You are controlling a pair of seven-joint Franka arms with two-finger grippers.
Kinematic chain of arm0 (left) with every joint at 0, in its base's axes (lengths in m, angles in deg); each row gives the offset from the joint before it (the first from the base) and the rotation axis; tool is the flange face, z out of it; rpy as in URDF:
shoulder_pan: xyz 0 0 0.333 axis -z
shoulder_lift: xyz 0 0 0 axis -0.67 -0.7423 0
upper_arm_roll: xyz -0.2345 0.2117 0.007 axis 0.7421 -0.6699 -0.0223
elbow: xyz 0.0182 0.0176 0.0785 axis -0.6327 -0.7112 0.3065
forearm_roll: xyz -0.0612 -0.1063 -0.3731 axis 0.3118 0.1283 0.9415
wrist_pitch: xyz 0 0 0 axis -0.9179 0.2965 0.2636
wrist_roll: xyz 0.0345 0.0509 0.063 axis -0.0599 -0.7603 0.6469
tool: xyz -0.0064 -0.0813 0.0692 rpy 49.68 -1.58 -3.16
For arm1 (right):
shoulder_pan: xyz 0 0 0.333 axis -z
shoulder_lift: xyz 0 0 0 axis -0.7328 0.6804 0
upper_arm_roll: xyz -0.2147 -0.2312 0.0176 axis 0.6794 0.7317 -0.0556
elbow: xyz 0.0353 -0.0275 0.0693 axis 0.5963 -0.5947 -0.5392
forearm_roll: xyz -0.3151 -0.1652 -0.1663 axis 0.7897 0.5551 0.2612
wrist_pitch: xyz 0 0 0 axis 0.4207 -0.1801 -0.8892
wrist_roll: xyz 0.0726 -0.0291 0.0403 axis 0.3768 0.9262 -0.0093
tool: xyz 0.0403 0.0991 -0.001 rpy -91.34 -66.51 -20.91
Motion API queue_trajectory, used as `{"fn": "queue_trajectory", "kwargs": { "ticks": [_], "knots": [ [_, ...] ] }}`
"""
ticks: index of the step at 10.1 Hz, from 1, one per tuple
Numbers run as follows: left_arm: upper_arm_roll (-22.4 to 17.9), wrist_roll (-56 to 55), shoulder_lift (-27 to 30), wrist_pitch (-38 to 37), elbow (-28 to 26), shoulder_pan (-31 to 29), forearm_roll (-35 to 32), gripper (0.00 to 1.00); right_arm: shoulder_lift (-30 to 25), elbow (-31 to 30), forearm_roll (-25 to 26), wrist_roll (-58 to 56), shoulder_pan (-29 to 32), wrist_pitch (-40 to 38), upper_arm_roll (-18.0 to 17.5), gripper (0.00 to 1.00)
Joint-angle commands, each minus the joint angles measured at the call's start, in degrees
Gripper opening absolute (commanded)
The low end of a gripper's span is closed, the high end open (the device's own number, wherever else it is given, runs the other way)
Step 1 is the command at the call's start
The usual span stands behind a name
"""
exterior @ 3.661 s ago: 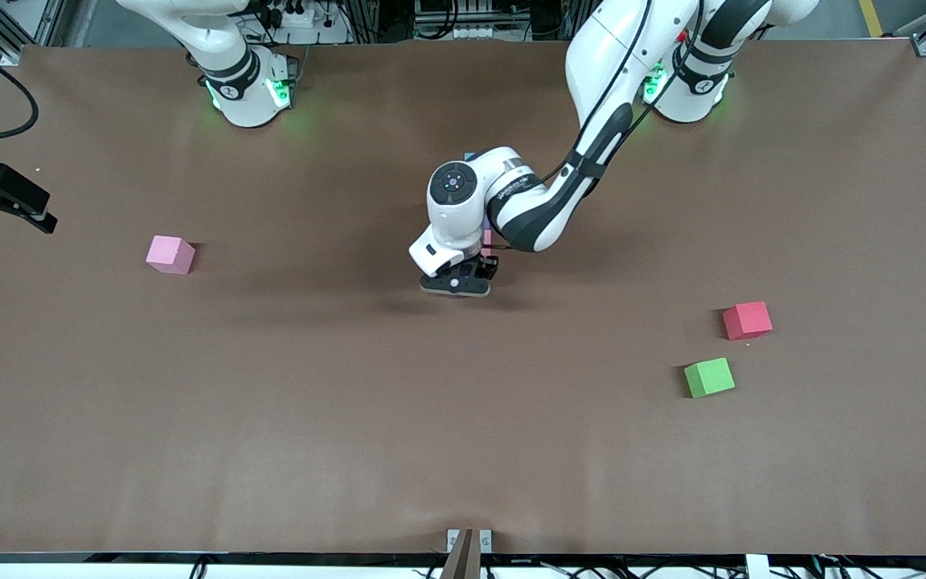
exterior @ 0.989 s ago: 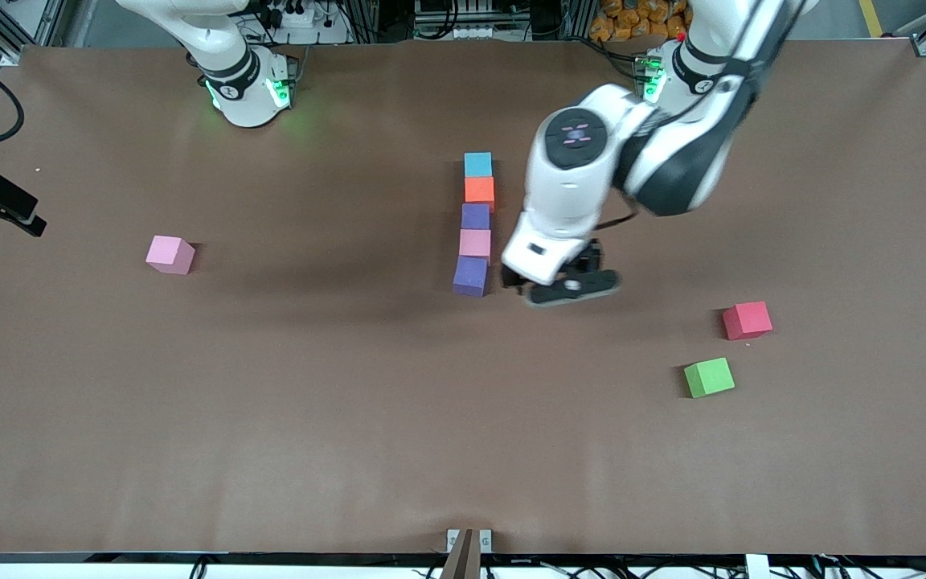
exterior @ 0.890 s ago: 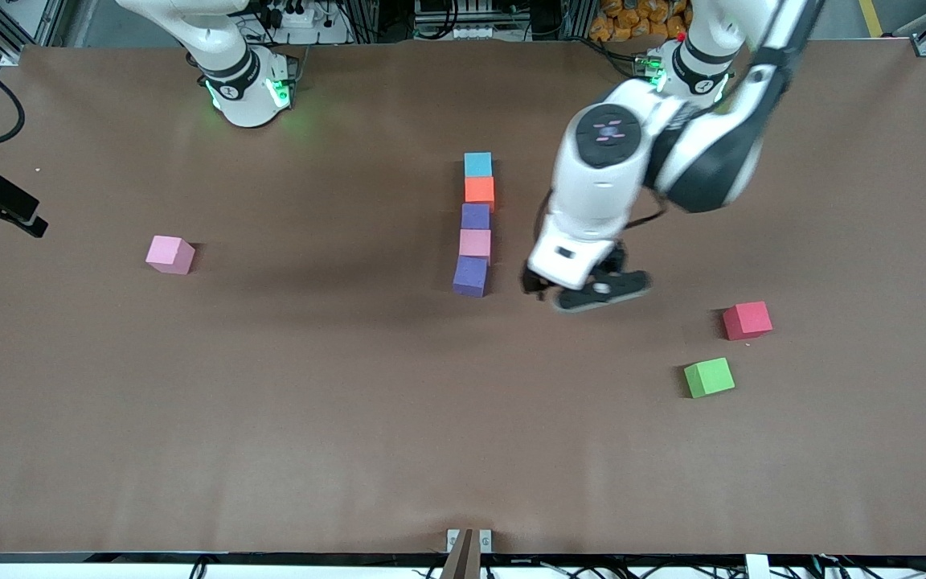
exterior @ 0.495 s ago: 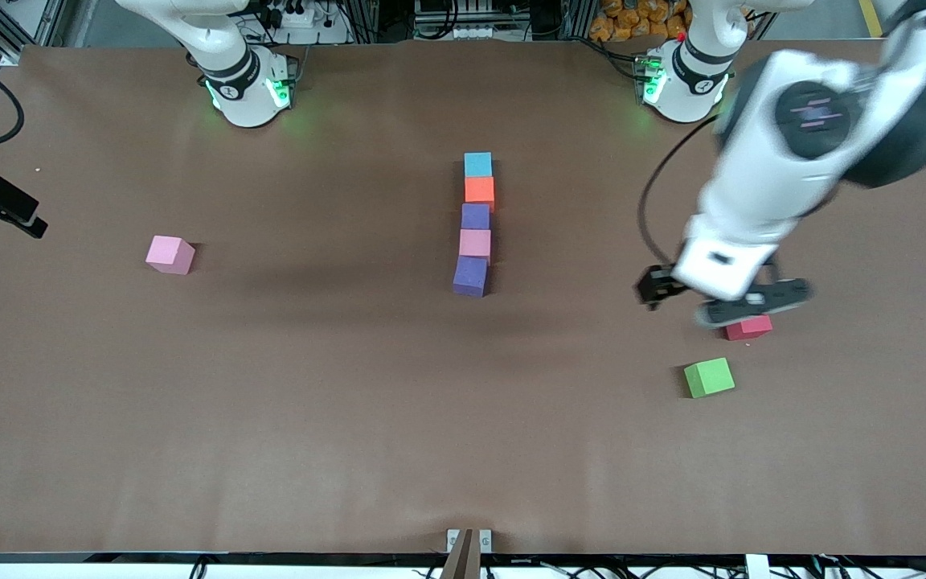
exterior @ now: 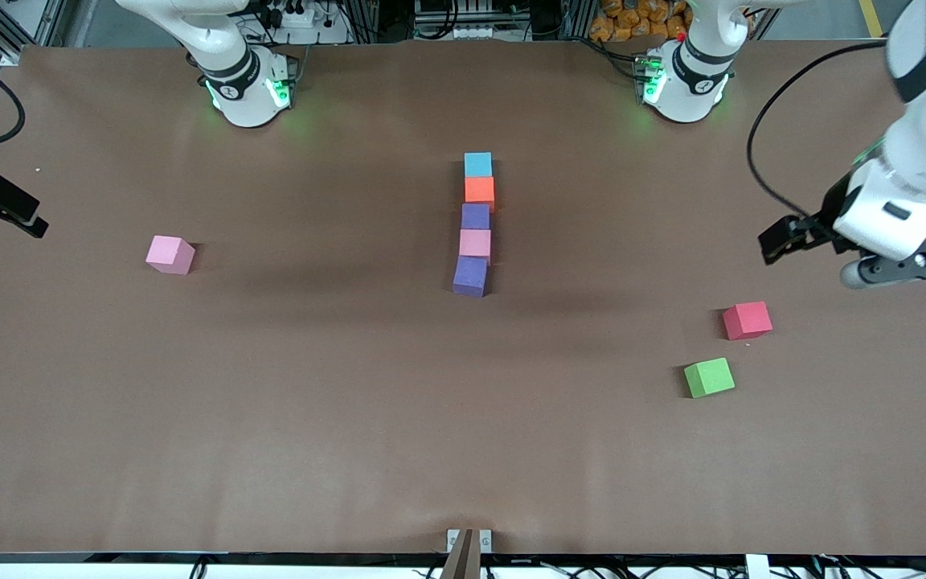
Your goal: Arrange blocks into number 1
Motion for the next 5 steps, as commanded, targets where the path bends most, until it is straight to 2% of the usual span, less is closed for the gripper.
{"fn": "queue_trajectory", "kwargs": {
  "ticks": [1,3,5],
  "knots": [
    [-1.0,1.0,1.4,-2.3,1.0,-0.4,4.0,1.00,-0.2,1.0,0.5,1.2,-0.6,-0.5,0.0,1.00],
    [-1.1,-0.4,1.4,-2.2,1.2,-0.4,3.0,1.00,-0.5,0.9,3.4,1.3,-1.6,-0.7,0.0,1.00],
    [-0.7,0.1,1.3,-2.2,1.7,-0.3,0.5,1.00,-0.2,0.9,3.1,2.6,-1.8,-0.8,0.2,1.00]
  ]
}}
